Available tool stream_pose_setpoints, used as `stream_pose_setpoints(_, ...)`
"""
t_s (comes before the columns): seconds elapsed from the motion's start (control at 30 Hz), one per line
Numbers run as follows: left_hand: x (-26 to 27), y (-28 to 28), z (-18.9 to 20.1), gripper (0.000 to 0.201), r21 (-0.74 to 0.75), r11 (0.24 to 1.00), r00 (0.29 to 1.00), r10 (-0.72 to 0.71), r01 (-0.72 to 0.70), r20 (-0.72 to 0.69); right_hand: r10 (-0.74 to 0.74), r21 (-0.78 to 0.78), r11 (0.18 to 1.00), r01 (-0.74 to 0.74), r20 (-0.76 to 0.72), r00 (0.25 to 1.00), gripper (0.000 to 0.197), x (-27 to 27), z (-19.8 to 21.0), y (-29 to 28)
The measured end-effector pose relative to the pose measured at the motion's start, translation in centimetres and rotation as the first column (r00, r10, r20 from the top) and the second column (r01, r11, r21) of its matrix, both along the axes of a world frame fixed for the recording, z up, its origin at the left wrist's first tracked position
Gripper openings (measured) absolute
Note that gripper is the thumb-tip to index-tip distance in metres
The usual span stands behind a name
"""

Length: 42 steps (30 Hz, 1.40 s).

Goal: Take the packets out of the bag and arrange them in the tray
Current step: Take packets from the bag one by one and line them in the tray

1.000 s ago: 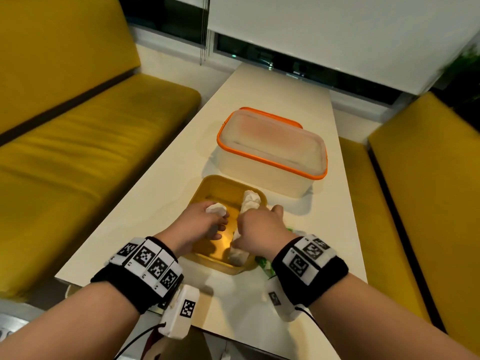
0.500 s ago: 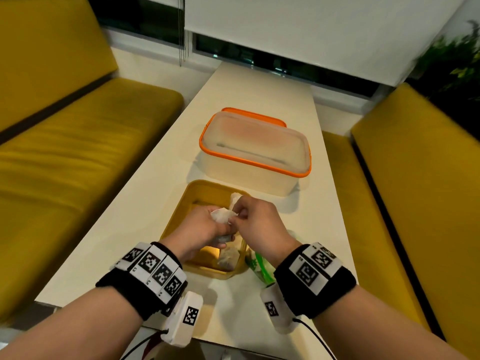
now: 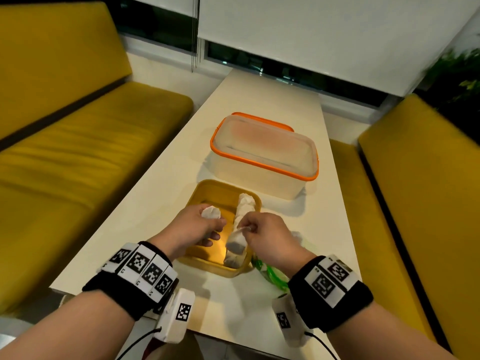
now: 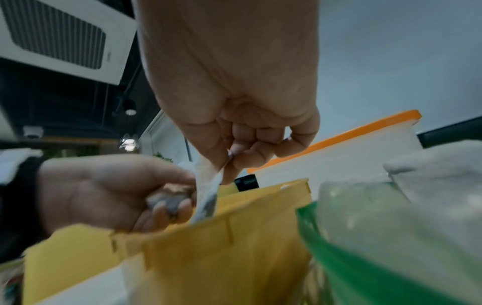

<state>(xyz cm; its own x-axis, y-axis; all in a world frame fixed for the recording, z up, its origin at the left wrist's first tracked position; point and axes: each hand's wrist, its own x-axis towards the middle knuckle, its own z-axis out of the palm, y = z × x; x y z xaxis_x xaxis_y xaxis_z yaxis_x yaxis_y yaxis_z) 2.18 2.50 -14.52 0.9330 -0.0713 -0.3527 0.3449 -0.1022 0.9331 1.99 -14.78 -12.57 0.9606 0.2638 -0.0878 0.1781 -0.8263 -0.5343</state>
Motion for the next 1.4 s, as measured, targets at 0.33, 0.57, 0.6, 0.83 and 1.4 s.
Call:
stream_pose_setpoints(0.33,-0.3,-1.7,0.0,0.007,-0.023,0.998,0.998,0.052,-0.052,0.041,0.098,-0.577,0.812,-0.09,-0.018,0.995,0.035,-2.3,-0.8,1.9)
stream_pose_setpoints(0.57,-0.8,-1.5,0.0,0.017,-0.133,0.986,0.994,0.091,-0.098,-0.057,-0.014,-0.494,0.869,-0.021,-0.066,0.998,0.035,-1.7,-0.4,1.9)
stream_pose_setpoints(0.6,-0.8,-1.5,0.1,0.018,-0.128,0.989,0.996,0.069,-0.075,-0.051,-0.054,-0.425,0.905,0.03,-0.044,0.998,0.034,-1.6,-0.2,1.6)
stream_pose_setpoints(0.83,-1.5,-3.0,0.4,0.016,-0.076,0.991,0.993,-0.114,0.114,0.007,-0.106,0.118,0.988,0.103,0.021,0.994,0.043,-0.9,0.4,0.6)
stream_pose_setpoints(1.4,-0.4,-0.9,0.1,0.007,-0.028,1.0,1.0,-0.001,0.001,0.007,0.007,-0.089,0.996,-0.014,-0.072,0.997,0.013,-1.2,-0.2,0.1)
